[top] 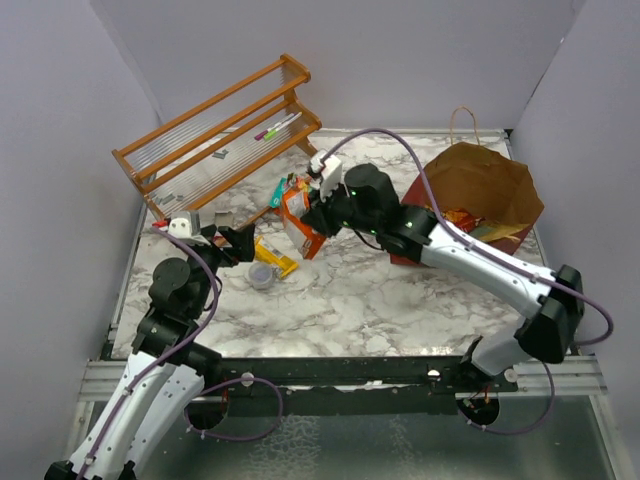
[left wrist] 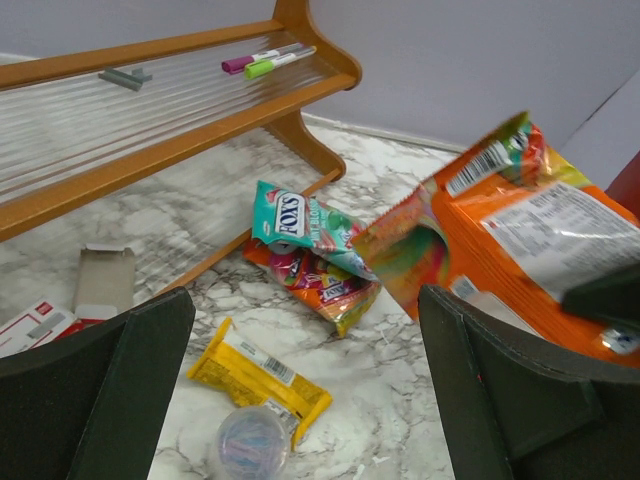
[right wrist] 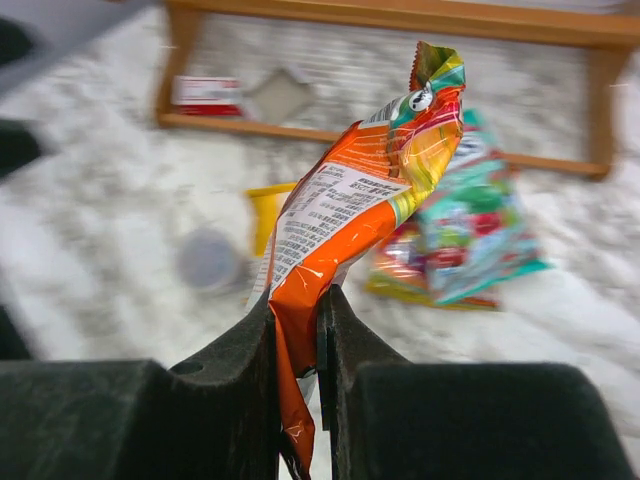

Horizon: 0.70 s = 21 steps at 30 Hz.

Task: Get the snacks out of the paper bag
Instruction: Place the snack at the center of the board.

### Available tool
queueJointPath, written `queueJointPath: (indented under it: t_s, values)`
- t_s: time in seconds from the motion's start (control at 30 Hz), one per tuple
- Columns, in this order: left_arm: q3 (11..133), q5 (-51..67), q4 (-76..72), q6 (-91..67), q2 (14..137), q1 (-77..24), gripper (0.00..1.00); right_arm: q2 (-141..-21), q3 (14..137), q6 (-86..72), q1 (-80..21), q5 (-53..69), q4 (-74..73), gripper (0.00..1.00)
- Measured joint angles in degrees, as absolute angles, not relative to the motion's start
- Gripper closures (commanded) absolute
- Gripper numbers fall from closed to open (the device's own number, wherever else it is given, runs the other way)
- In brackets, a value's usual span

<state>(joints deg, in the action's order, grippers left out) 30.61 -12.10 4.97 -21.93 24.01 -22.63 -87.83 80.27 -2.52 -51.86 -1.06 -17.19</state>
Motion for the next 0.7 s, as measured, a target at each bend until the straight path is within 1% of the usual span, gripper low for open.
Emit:
queueJointPath:
  t_s: [0.1, 0.3, 0.5, 0.7]
  values:
    - [30.96, -14.61, 5.96, -20.05, 23.11, -22.61, 0.02, -93.45, 84.53, 4.73, -51.66, -11.4, -17.28, 0.98]
    - [31.14, -17.17, 7.27, -17.28, 20.6, -22.61, 0.02, -103.2, 91.11, 21.61, -51.16, -24.6, -13.63, 0.99]
    - [31.14, -19.79, 8.08, -15.07, 19.49, -22.61, 0.02, -110.0, 91.13, 40.93, -51.16, -29.74, -5.13, 0.99]
    - [31.14, -21.32, 8.64, -14.39, 19.49, -22.61, 0.03, -116.92, 91.94, 52.01, -51.16, -29.1, 0.38, 0.99]
